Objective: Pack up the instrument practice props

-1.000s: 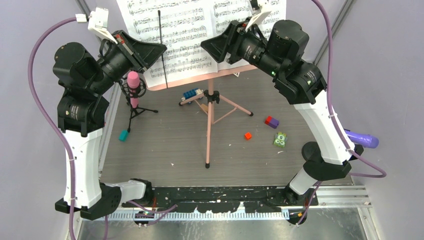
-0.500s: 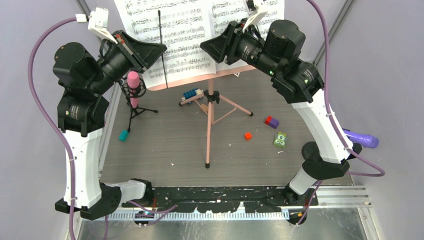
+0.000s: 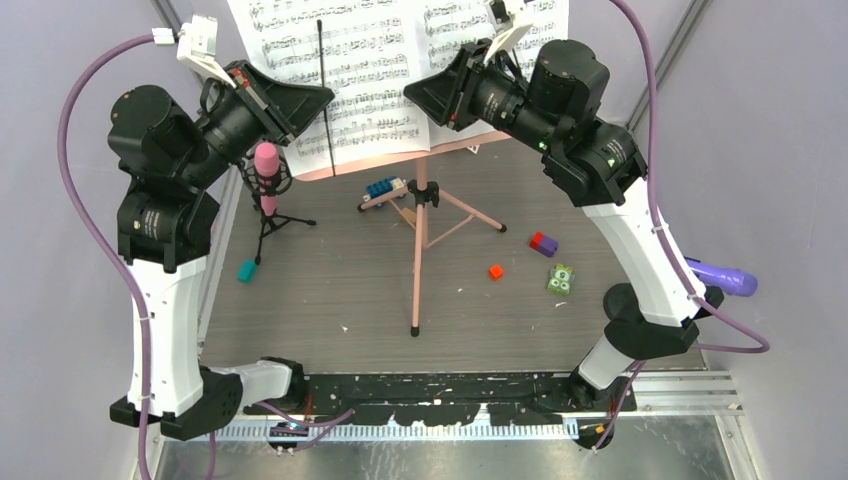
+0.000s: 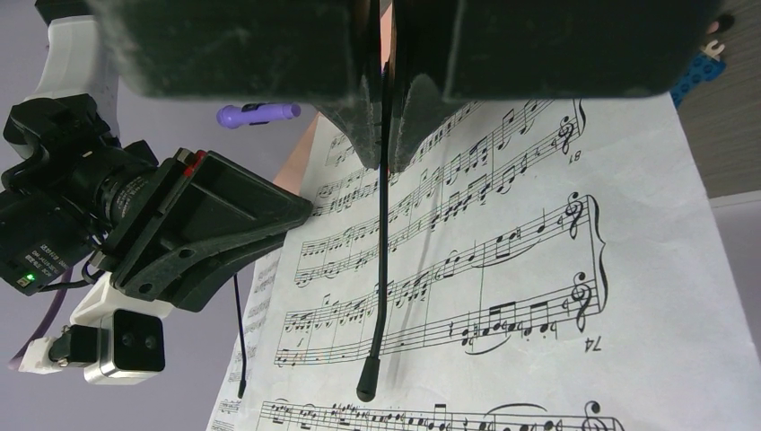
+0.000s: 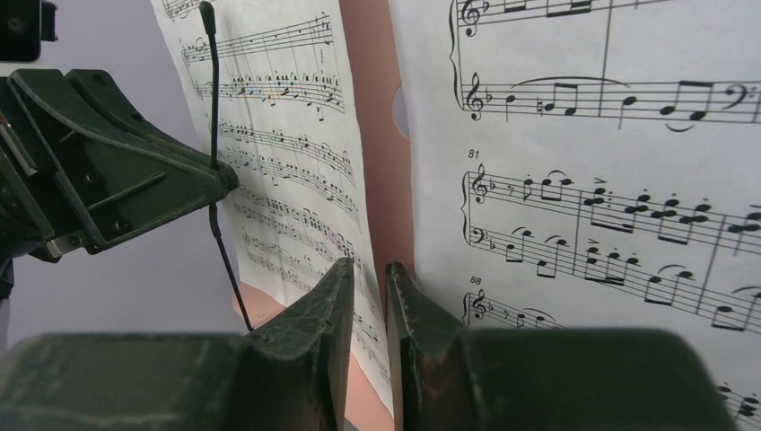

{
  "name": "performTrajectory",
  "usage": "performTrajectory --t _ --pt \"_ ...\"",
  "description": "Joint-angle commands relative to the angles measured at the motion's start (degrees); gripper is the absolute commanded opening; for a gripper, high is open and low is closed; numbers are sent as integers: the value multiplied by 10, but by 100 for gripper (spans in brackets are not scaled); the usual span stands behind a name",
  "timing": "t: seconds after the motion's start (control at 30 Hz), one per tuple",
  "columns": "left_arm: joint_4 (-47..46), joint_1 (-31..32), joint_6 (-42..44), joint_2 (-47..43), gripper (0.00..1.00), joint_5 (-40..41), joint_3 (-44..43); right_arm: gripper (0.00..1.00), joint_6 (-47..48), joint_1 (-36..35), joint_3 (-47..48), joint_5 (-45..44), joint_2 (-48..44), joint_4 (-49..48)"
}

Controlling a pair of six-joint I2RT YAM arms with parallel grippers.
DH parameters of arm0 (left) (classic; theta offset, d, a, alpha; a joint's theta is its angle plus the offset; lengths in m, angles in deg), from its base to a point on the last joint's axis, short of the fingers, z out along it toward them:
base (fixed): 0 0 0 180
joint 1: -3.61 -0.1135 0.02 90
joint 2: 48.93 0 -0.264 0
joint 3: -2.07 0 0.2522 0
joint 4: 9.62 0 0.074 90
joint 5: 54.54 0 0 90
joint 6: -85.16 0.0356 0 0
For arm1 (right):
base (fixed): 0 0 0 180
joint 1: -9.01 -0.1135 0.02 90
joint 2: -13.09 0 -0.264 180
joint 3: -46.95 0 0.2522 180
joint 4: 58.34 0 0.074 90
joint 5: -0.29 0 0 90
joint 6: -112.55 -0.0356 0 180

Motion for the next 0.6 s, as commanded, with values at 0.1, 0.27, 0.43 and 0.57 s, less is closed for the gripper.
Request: performTrajectory --t 0.1,0.27,0.43,0.57 --pt "-37 -1 5 -11 0 -22 -1 15 6 3 8 12 0 -20" --pt "-37 -1 5 -12 0 -21 1 5 5 3 6 21 -5 -29" --pt "-38 -1 6 -15 0 -19 4 1 6 3 -17 24 -23 -54" --pt "-39 -1 8 -18 0 -17 4 1 12 3 -23 22 -35 -57"
